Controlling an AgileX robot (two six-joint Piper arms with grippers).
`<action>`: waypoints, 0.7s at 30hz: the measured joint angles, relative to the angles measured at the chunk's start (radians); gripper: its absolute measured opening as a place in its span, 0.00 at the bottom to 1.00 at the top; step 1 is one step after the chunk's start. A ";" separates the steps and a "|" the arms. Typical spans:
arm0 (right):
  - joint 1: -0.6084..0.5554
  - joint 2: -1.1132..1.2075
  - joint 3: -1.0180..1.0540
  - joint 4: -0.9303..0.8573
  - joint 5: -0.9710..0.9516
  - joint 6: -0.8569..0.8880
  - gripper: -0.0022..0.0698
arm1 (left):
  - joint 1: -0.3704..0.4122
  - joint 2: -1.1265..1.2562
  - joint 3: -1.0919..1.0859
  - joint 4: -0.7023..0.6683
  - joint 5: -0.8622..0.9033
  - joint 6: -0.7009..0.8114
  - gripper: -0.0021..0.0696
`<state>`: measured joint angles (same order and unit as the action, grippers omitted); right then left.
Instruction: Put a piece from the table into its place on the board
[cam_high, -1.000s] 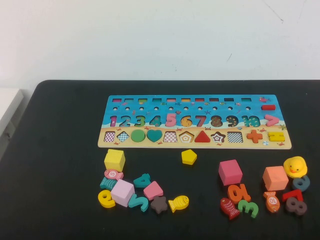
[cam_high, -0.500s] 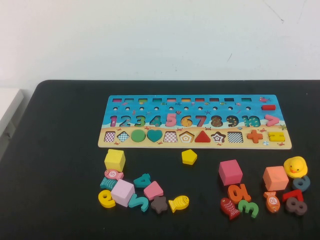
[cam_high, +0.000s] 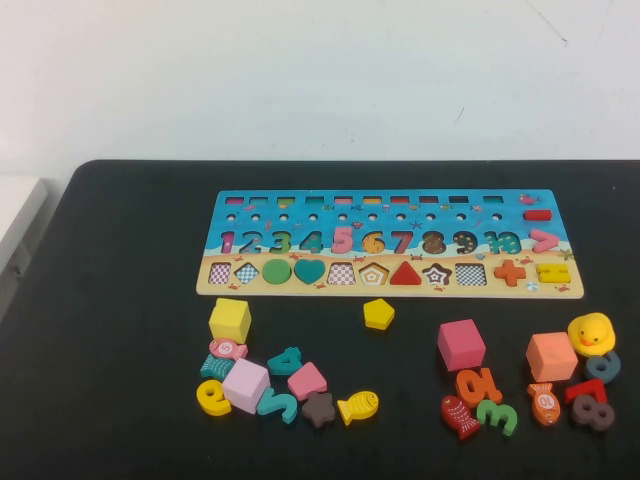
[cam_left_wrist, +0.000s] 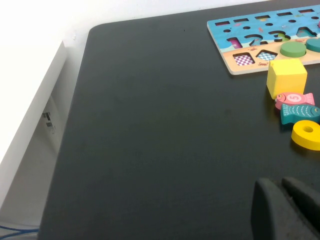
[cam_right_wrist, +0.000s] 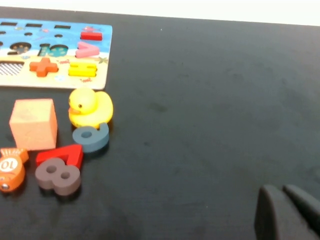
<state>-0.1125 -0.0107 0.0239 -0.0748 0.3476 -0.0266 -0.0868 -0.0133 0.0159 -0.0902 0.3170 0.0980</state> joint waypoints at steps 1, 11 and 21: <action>0.000 0.000 0.000 0.002 -0.008 0.000 0.06 | 0.000 0.000 0.000 0.000 0.000 0.000 0.03; 0.000 0.000 0.007 0.004 -0.395 0.000 0.06 | 0.000 0.000 0.000 0.000 0.000 0.000 0.03; 0.000 0.000 0.007 0.026 -0.794 0.051 0.06 | 0.000 0.000 0.000 0.000 0.000 0.001 0.03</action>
<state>-0.1125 -0.0107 0.0312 -0.0490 -0.4468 0.0242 -0.0868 -0.0133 0.0159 -0.0902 0.3170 0.0994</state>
